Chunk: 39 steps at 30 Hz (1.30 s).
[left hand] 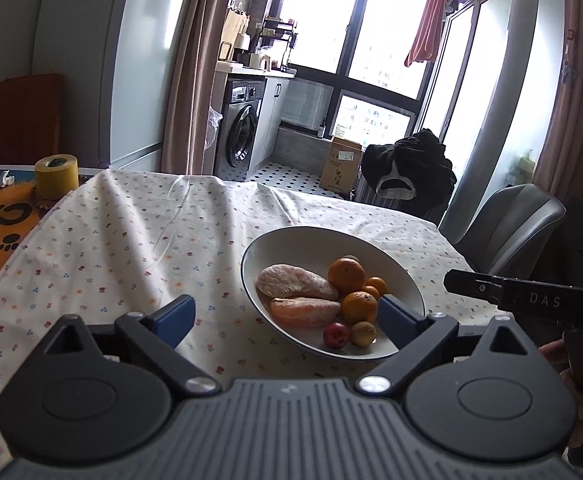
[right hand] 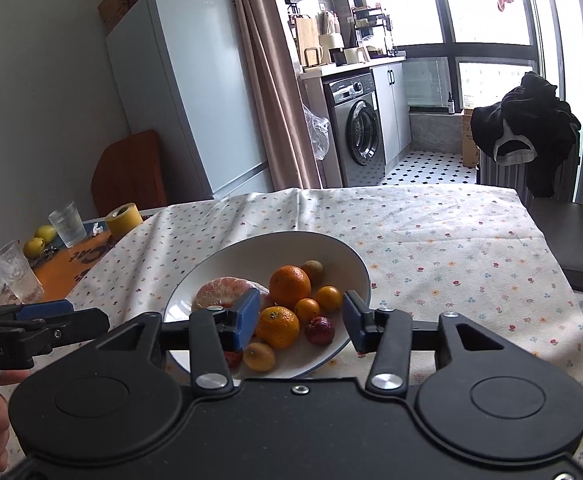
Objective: Organize fruits
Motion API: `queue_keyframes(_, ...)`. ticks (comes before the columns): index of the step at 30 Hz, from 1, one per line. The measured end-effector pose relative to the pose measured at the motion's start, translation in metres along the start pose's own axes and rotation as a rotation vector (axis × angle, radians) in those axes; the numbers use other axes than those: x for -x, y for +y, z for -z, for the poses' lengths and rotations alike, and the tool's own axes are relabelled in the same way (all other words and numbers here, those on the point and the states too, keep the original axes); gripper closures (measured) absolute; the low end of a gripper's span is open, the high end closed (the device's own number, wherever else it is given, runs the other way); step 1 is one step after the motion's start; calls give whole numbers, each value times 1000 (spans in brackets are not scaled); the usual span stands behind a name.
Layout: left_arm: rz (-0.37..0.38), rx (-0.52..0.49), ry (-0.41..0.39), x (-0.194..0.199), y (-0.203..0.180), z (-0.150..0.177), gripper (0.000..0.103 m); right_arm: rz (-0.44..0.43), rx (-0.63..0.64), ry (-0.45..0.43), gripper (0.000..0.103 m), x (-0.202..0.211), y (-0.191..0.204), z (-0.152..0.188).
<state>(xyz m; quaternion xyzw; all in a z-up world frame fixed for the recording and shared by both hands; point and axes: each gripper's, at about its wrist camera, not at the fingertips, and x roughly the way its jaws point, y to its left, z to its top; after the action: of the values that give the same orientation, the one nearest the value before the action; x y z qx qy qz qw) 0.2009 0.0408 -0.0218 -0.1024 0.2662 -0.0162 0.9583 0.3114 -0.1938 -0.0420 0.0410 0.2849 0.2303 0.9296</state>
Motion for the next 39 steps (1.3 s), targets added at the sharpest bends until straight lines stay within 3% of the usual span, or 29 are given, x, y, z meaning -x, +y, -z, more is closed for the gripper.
queue_keyframes(5, -10, 7, -5, 16, -2, -1, 3, 6, -3, -11, 37, 17, 6, 0)
queue_keyframes(7, -3, 10, -9, 23, -2, 0, 2, 7, 2, -12, 28, 24, 9, 0)
queue_keyframes(9, -12, 13, -6, 27, -2, 1, 1, 7, 4, -17, 11, 31, 13, 1)
queue_keyframes(12, -15, 11, -5, 36, -3, 4, 0, -6, -3, -25, 0, 40, 16, 2)
queue_keyframes(39, -26, -50, -79, 126, -21, 17, 0, 13, -15, -68, 0, 136, 33, 17)
